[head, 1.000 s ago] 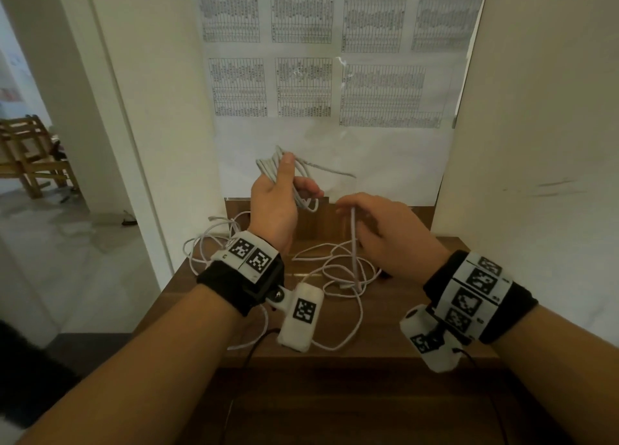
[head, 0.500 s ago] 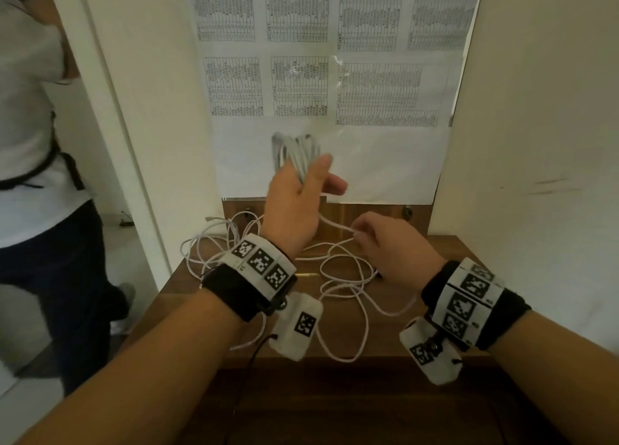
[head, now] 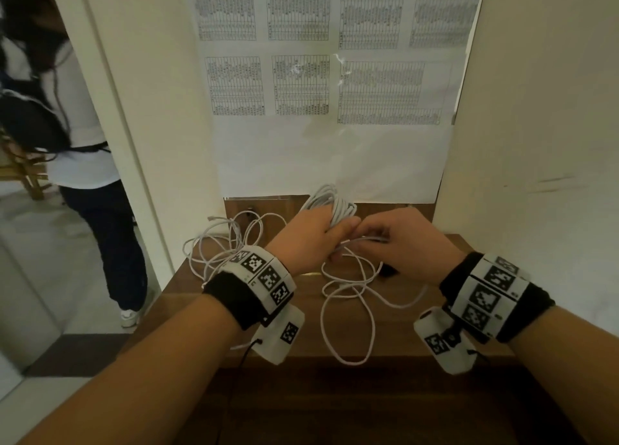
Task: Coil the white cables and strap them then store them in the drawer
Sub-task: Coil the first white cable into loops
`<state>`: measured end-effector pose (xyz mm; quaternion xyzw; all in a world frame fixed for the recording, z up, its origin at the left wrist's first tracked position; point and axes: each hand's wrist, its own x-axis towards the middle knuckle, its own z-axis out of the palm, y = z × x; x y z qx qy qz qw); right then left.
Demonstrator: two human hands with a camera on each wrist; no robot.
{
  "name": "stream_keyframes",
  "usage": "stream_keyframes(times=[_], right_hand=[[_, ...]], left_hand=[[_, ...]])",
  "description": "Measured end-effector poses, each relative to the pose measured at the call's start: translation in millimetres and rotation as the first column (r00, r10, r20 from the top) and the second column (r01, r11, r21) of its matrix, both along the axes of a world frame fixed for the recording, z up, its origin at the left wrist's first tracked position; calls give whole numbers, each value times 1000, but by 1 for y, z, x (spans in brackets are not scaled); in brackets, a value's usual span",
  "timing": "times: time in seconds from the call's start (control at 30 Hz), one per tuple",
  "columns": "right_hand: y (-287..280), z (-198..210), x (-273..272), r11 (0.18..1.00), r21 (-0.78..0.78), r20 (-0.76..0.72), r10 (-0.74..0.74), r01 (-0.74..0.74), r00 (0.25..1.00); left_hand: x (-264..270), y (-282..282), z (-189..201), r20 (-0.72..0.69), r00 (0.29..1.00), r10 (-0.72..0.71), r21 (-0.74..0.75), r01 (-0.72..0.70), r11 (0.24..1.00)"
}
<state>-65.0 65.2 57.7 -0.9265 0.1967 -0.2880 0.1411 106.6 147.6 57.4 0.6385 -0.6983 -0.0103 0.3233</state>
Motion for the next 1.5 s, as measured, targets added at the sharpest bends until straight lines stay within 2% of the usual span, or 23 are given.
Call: stream_keyframes(times=[0.1,0.2,0.3,0.37,0.4,0.47,0.53,0.67,0.8,0.9,0.97,1.1,1.17,1.23,1.27,1.33,1.43,1.5], right_hand=[[-4,8,-5,1000,1,27,-17,17,999],[-10,18,-13,1000,4,-77,-20,21,997],[-13,21,-22,999,20,-94,-33,36,995],[-16,22,-26,997,40,27,-66,65,997],[-17,22,-27,996,46,109,-86,81,990],[-18,21,-25,992,68,250,-117,103,961],[-20,18,-21,987,117,338,-147,113,930],[-22,8,-10,972,189,395,-203,138,896],[-17,6,-1,948,316,414,-184,49,891],[-10,8,3,856,508,445,-170,-92,879],[-6,6,6,803,578,446,-165,-143,880],[0,2,12,661,701,480,-161,-267,862],[-1,-1,16,657,715,464,-189,-240,865],[-4,-8,20,709,689,422,-226,-149,878],[-5,-11,22,738,667,397,-239,-100,886],[-5,-17,25,795,607,350,-239,-25,906],[1,-26,30,863,505,308,-178,-3,935],[6,-28,35,890,457,264,-143,8,954]], left_hand=[[0,1,0,-14,1000,26,10,-26,1000],[9,-2,-1,-64,994,94,40,-91,995],[22,-4,-5,-261,952,161,93,-141,986],[25,-4,-6,-410,896,172,158,-116,981],[24,-3,-7,-528,835,156,197,-59,979],[18,0,-4,-734,669,117,242,97,965],[11,3,-1,-842,534,75,226,223,948],[2,10,9,-950,312,5,147,435,889],[-1,16,16,-996,79,-34,13,531,847],[-2,18,19,-996,-69,-62,-89,536,839],[0,19,20,-983,-148,-104,-166,507,846],[3,14,27,-937,-300,-177,-283,355,891],[5,10,31,-908,-376,-186,-294,255,921],[7,7,34,-866,-462,-190,-315,211,925],[8,6,35,-850,-488,-197,-324,192,926],[8,4,38,-846,-477,-238,-339,137,931],[2,3,43,-873,-361,-329,-355,8,935],[-4,2,45,-910,-217,-354,-350,-58,935]])
